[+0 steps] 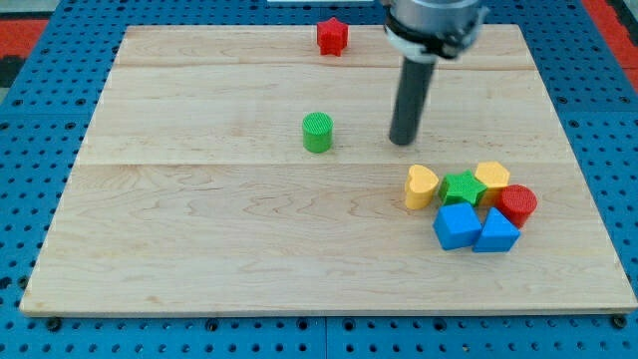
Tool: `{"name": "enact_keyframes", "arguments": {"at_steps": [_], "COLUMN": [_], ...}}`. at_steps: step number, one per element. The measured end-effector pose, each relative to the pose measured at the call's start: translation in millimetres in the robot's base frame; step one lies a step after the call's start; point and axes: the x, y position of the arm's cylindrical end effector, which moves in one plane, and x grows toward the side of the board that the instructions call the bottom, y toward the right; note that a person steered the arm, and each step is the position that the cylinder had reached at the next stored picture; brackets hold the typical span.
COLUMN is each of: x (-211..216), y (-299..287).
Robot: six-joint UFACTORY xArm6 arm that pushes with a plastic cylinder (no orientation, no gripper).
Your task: Push green circle to wards yellow heart
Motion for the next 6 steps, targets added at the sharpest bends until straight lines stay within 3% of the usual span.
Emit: {"name": "enact_keyframes", "arguments": {"at_steps": [1,5,6], "x": [-11.8,40.5,60.6], "y": [-62.2,-202.7,-124.4]}}
